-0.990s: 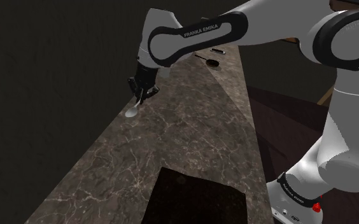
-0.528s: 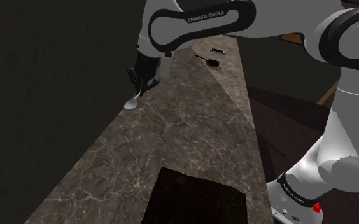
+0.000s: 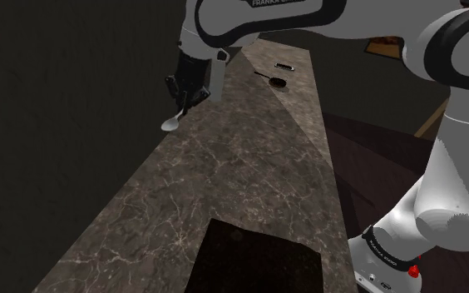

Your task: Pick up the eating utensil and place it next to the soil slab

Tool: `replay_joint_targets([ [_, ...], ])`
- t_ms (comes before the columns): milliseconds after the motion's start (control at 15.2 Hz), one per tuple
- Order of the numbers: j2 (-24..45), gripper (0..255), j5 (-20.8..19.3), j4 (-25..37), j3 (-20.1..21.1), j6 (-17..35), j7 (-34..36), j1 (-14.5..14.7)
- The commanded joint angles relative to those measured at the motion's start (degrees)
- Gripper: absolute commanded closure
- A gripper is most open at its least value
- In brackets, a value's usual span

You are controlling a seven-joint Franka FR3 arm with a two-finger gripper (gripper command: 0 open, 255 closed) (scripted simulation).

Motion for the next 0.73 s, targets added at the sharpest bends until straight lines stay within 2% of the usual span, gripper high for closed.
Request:
replay_joint_targets([
  [0,-0.3,255,0.1,1.2,0.0,-1.5,0.0,-0.1],
  [264,-0.6,255,0.1,3.5,0.1,-4.1,0.3,0.0],
  [660,-12.2,255,4.0,-12.2,2.3,1.1,2.5,0.4],
])
